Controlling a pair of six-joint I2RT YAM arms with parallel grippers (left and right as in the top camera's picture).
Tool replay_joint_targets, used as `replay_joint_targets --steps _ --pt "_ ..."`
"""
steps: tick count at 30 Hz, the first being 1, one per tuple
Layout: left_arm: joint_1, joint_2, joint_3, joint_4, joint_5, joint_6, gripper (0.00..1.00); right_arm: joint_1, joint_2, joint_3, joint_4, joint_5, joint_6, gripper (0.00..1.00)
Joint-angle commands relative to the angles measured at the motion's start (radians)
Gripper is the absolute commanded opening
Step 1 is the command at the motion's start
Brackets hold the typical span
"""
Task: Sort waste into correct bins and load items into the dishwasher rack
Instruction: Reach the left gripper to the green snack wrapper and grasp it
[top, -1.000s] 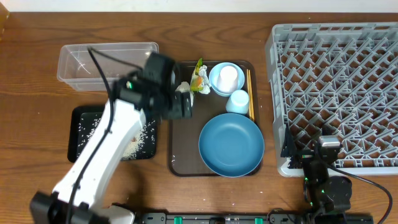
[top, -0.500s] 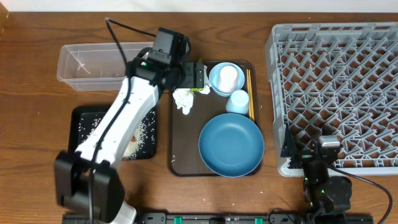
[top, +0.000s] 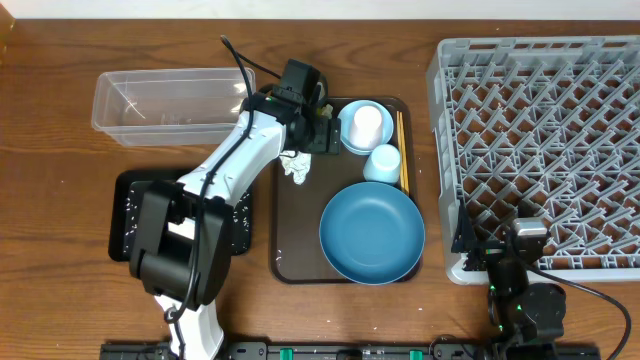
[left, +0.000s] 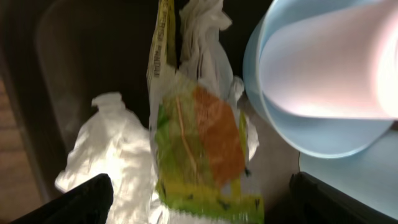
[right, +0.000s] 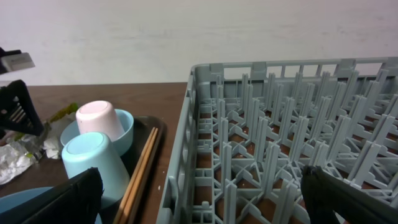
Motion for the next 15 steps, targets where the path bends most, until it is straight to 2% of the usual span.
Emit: replay_joint_targets --steps 1,6,10,15 --pt "0.001 0.037 0.009 0.016 -0.013 0.016 0.93 0.025 0.000 -0.002 -0.004 0.000 -0.013 0.99" --pt "0.002 0.071 0.009 0.031 -0.013 0.017 0.82 0.025 0.000 -0.002 -0.004 0.000 -0.013 0.99" --pt "0.002 0.070 0.009 0.049 -0.013 0.017 0.69 0.025 0.000 -0.002 -0.004 0.000 -0.013 0.99" --pt "0.002 0.068 0.010 0.059 -0.013 0.016 0.66 0.025 0.000 -0.002 -0.004 0.000 -0.013 0.99"
